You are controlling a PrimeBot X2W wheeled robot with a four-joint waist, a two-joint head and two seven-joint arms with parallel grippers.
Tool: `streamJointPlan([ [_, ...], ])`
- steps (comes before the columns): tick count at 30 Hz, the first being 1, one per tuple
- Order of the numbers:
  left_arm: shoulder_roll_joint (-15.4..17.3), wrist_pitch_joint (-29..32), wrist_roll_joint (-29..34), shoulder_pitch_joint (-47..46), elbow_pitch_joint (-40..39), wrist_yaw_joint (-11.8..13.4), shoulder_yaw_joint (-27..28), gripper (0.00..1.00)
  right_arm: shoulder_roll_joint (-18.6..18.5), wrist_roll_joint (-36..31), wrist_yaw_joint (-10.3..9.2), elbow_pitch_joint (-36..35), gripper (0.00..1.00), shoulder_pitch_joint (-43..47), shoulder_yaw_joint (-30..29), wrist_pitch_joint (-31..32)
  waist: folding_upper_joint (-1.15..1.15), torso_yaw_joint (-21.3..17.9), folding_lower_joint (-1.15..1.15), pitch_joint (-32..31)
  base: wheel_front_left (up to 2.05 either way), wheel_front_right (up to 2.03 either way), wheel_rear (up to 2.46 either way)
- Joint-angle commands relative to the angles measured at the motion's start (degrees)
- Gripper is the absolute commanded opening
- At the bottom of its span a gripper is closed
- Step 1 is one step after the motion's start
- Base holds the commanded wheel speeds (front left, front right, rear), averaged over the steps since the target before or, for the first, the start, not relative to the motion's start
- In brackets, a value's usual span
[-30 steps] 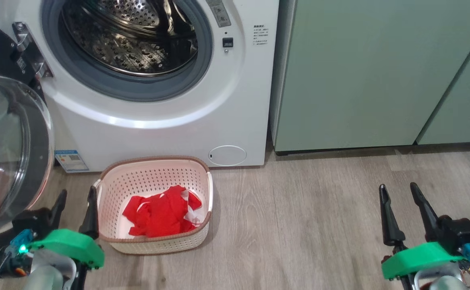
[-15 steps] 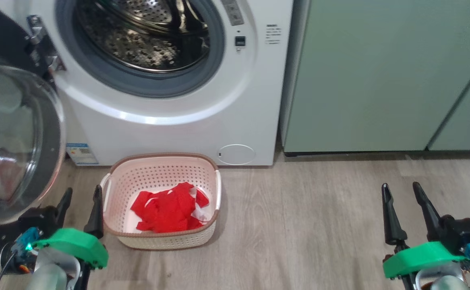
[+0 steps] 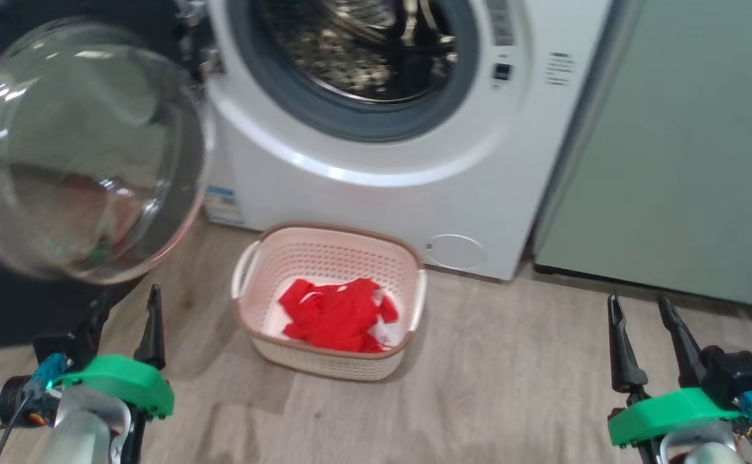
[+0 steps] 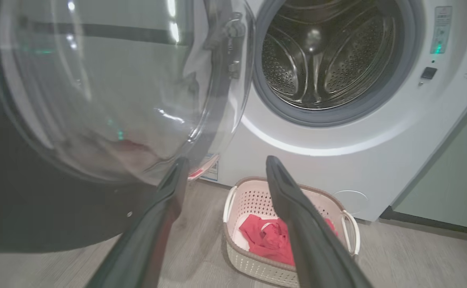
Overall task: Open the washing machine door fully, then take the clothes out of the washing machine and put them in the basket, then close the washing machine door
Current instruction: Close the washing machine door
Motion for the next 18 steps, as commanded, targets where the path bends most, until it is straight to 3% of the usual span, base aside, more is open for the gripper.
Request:
streamJointPlan([
  [1, 1.04, -0.39, 0.67, -3.50, -1.62, 0.51, 2.31, 1.00, -0.19, 0.17, -0.04, -2.01, 1.00, -1.61, 1.34, -0.36, 0.00, 4.53, 0.00, 0.30, 0.00, 0.00, 0.00],
  [10, -0.07, -0.39, 0.76, -3.58, -2.82, 1.30, 4.12, 1.00, 0.14, 0.15, -0.04, -2.01, 1.00, -2.59, 1.53, -0.36, 0.00, 14.95, 0.00, 1.18, 0.00, 0.00, 0.00],
  [18, -0.64, -0.39, -0.36, -1.53, -5.21, 2.18, 8.08, 1.00, -0.68, 0.35, -0.04, -0.72, 1.00, -6.68, 5.21, -0.36, 0.00, 17.21, 0.00, 3.95, 0.00, 0.00, 0.00],
])
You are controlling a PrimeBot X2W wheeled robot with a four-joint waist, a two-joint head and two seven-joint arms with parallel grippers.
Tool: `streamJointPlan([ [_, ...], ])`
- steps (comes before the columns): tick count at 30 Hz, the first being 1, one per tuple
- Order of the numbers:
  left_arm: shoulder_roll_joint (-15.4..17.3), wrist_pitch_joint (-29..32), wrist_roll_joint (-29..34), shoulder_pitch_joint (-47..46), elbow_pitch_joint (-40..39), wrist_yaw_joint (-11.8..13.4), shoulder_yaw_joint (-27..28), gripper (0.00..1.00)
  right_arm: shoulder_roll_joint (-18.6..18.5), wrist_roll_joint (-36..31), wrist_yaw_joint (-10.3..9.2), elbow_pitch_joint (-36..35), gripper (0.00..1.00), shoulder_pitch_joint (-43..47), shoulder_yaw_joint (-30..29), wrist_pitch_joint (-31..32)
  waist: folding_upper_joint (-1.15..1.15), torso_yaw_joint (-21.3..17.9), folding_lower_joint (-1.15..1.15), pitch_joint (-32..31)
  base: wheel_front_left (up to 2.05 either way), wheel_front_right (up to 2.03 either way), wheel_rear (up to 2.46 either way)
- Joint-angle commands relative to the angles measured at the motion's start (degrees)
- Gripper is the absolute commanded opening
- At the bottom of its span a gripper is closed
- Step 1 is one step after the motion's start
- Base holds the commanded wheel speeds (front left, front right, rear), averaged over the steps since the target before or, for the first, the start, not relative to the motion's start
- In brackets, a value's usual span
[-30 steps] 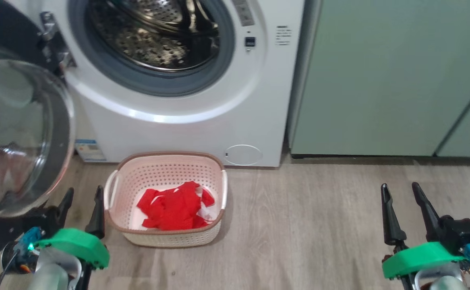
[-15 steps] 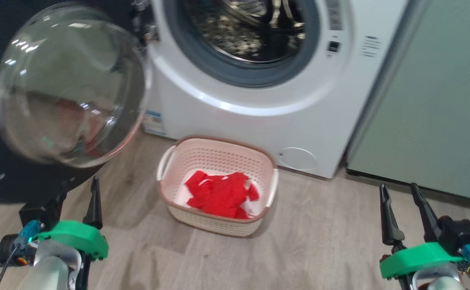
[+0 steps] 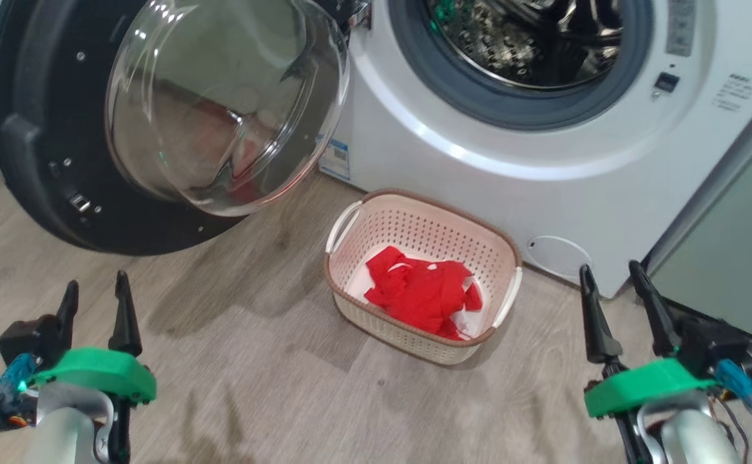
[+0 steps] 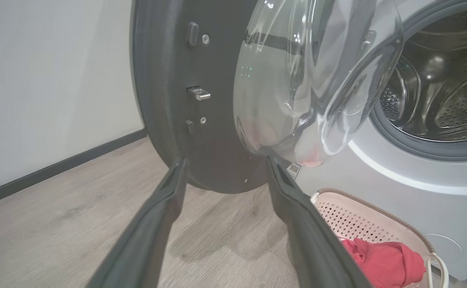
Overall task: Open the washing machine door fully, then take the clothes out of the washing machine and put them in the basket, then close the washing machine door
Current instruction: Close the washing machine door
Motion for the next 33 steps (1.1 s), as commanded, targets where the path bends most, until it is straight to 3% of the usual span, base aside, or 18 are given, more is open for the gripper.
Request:
streamJointPlan([
  [1, 0.63, -0.38, -0.23, -1.54, -2.75, 0.32, 2.64, 1.00, -0.96, 0.39, -0.04, -1.15, 1.00, -2.79, 2.06, -0.36, 0.00, 0.77, 0.00, 0.97, 0.00, 0.00, 0.00],
  [11, -0.44, -0.38, -1.29, 0.64, -5.76, 0.08, 7.19, 1.00, -1.86, 1.29, -0.04, 0.28, 1.00, -5.32, 4.68, -0.36, 0.00, 1.07, 0.00, 1.62, 0.00, 0.00, 0.00],
  [12, -0.63, -0.38, -2.00, 0.63, -5.69, -0.20, 7.90, 0.67, -1.89, 1.35, -0.04, 0.32, 1.00, -5.30, 4.72, -0.36, 0.00, 1.01, 0.00, 1.52, 0.00, 0.00, 0.00],
  [13, -0.82, -0.38, -2.82, 0.62, -5.49, -0.50, 8.55, 0.29, -1.91, 1.41, -0.04, 0.33, 1.00, -5.23, 4.63, -0.36, 0.00, 0.93, 0.00, 1.39, 0.00, 0.00, 0.00],
  [14, -0.98, -0.38, -3.83, 0.52, -5.26, -0.77, 9.36, 0.00, -1.92, 1.46, -0.04, 0.30, 1.00, -5.07, 4.46, -0.36, 0.00, 0.85, 0.00, 1.23, 0.00, 0.00, 0.00],
  [19, -0.47, -0.25, -9.41, -1.07, -3.39, -1.75, 13.24, 0.00, -1.89, 1.42, -0.04, 0.14, 1.00, -3.97, 3.48, -0.36, 0.00, 0.47, 0.00, 0.58, 0.00, 0.00, 0.00],
  [24, 4.26, 4.05, -19.02, -6.34, -0.42, -2.93, 18.30, 0.00, -1.65, 1.14, -0.04, -0.34, 1.00, -2.19, 1.93, -0.36, 0.00, -0.12, 0.00, -0.28, 0.00, 0.00, 0.00],
  [28, 8.43, 12.99, -30.08, -13.59, 3.88, -2.96, 23.95, 0.00, -1.34, 0.76, -0.04, -0.93, 1.00, -0.62, 0.43, -0.36, 0.00, -0.56, 0.00, -0.95, 0.00, 0.00, 0.00],
  [33, 14.70, 25.68, -40.55, -23.08, 12.79, 1.33, 30.18, 0.00, -0.97, 0.29, -0.04, -1.34, 1.00, 1.08, -0.61, -0.36, 0.00, -1.86, 0.00, -1.60, 0.00, 0.00, 0.00],
])
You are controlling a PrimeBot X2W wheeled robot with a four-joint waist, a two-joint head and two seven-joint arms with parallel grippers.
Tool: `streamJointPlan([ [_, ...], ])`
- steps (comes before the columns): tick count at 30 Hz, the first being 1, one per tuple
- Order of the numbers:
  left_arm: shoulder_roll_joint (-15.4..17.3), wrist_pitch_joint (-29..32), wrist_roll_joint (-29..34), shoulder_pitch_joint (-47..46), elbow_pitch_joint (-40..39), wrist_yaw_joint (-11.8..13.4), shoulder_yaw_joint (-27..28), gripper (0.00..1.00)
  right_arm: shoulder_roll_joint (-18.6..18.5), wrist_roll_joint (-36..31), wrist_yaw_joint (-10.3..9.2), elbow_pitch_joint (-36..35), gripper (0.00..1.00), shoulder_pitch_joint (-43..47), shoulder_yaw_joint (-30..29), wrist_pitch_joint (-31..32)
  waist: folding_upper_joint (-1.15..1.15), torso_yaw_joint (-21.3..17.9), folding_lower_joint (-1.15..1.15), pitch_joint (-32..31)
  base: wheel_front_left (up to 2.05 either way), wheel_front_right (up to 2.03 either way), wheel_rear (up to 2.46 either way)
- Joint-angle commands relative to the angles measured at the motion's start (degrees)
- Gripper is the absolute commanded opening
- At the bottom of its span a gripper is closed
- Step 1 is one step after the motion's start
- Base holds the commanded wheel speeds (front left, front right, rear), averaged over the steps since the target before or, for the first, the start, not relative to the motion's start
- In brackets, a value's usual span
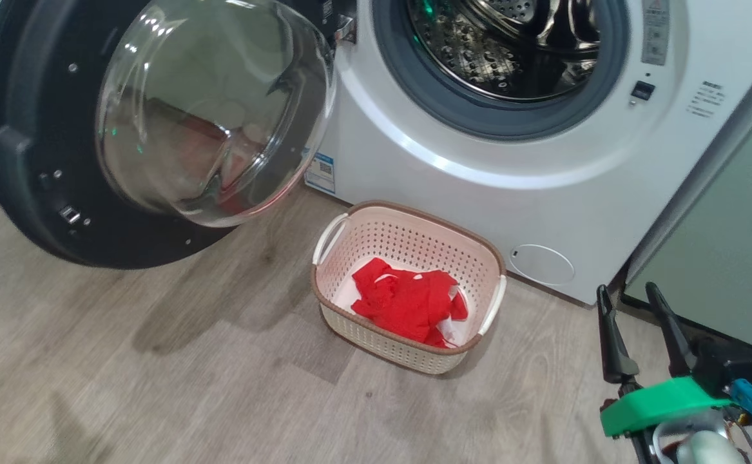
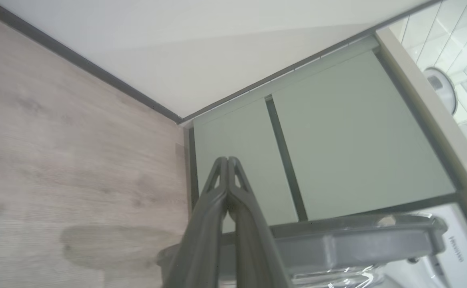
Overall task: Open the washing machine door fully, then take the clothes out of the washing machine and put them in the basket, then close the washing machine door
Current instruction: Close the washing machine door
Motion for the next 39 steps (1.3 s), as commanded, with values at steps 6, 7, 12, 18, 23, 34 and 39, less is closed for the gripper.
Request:
streamJointPlan([
  [6, 10.02, 11.41, -8.58, -12.08, 7.20, 5.57, 6.01, 0.00, -0.88, -0.74, -0.04, -2.19, 1.00, -1.05, 0.71, -0.36, 0.00, -3.15, 0.00, 0.35, 0.00, 0.00, 0.00],
  [7, 10.97, 12.68, -8.91, -13.24, 8.08, 6.43, 5.97, 0.00, -1.03, -0.78, -0.04, -2.19, 1.00, -1.06, 0.70, -0.36, 0.00, -3.56, 0.00, 0.40, 0.00, 0.00, 0.00],
  [12, 13.28, 17.98, -9.42, -17.95, 9.94, 9.48, 4.38, 0.00, -1.65, -0.84, -0.04, -2.31, 1.00, -1.05, 0.76, -0.36, 0.00, -5.45, 0.00, 0.88, 0.00, 0.00, 0.00],
  [18, 13.12, 22.43, -8.13, -20.02, 7.92, 12.18, 1.04, 0.00, -2.45, -0.87, -0.04, -2.38, 1.00, -1.30, 1.13, -0.36, 0.00, -7.45, 0.00, 1.92, 0.00, 0.00, 0.00],
  [23, 11.81, 24.21, -7.82, -19.77, 3.85, 14.47, -0.02, 0.00, -3.00, -0.95, -0.04, -2.38, 1.00, -1.58, 1.60, -0.36, 0.00, -8.96, 0.00, 3.07, 0.00, 0.00, 0.00],
  [34, 7.91, 26.46, -6.97, -15.54, -5.68, 18.67, -1.55, 0.00, -3.91, -0.91, -0.04, -2.31, 1.00, -2.40, 1.76, -0.36, 0.00, -10.24, 0.00, 4.41, 0.00, 0.00, 0.00],
  [39, 6.43, 29.25, -6.95, -13.65, -9.52, 19.87, -2.88, 0.00, -4.07, -0.94, -0.04, -1.98, 1.00, -2.64, 1.69, -0.36, 0.00, -9.92, 0.00, 4.03, 0.00, 0.00, 0.00],
])
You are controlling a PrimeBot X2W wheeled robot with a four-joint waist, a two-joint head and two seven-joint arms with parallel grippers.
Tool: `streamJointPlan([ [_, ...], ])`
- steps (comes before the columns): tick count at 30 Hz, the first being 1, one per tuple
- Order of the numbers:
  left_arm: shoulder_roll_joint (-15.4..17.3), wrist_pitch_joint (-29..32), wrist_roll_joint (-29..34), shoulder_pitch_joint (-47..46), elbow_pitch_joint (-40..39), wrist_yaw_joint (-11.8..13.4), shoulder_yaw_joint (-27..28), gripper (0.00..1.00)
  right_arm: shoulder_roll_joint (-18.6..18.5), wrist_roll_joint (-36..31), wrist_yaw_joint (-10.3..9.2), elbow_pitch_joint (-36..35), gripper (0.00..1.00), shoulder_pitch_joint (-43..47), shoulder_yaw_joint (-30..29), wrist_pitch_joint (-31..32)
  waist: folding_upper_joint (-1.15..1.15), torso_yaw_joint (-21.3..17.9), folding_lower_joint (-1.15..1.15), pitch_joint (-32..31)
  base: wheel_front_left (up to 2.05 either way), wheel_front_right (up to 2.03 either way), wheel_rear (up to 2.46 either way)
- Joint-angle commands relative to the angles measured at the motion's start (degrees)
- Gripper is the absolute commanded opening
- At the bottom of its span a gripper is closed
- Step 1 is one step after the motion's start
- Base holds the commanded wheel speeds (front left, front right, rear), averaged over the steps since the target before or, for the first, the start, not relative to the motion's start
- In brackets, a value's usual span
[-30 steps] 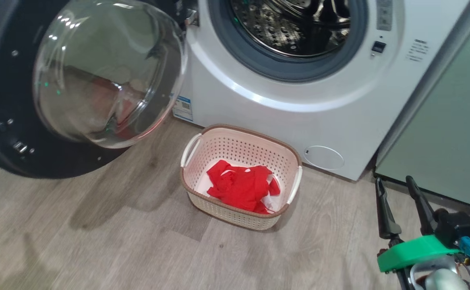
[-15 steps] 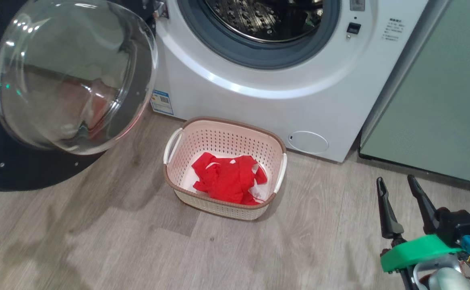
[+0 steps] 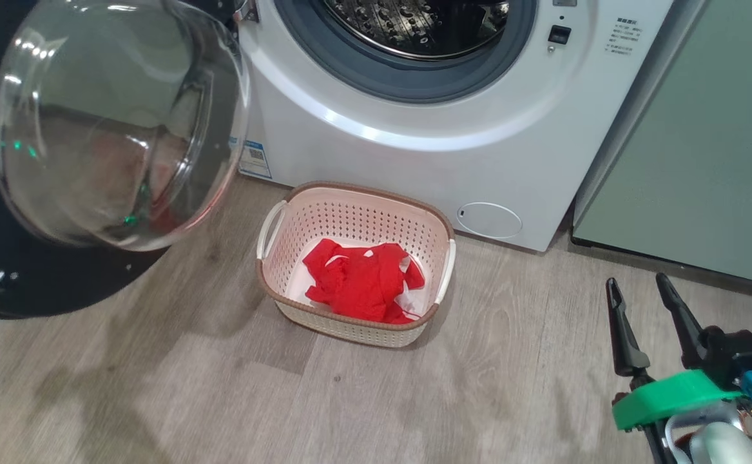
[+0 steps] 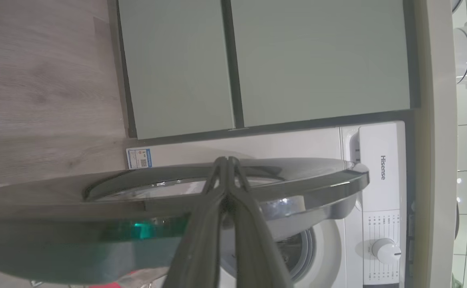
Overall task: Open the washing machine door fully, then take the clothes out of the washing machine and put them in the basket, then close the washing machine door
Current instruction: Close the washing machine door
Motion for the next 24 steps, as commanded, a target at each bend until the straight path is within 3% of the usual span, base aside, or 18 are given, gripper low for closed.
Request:
streamJointPlan([
  [1, 1.83, 1.57, 0.37, -0.10, -2.62, 0.31, -0.70, 0.00, -1.08, -0.57, -0.04, -1.63, 1.00, -2.10, 0.98, -0.36, 0.00, 0.28, 0.00, -0.22, 0.00, 0.00, 0.00],
  [10, -0.97, 7.72, -0.09, 2.39, -5.98, -1.36, -4.93, 0.00, -0.57, -0.56, -0.04, -1.35, 1.00, -1.36, 0.94, -0.36, 0.00, 1.86, 0.00, -1.84, 0.00, 0.00, 0.00],
  [17, -4.63, 13.73, -2.96, 4.28, -7.87, -5.34, -7.63, 0.00, -0.21, -0.46, -0.04, -1.15, 1.00, -0.90, 0.90, -0.36, 0.00, 2.66, 0.00, -3.05, 0.00, 0.00, 0.00],
  [24, -8.76, 18.87, -5.82, 5.69, -10.05, -7.76, -10.02, 0.00, -0.01, -0.40, -0.04, -1.01, 1.00, -0.69, 0.88, -0.36, 0.00, 2.80, 0.00, -3.77, 0.00, 0.00, 0.00],
])
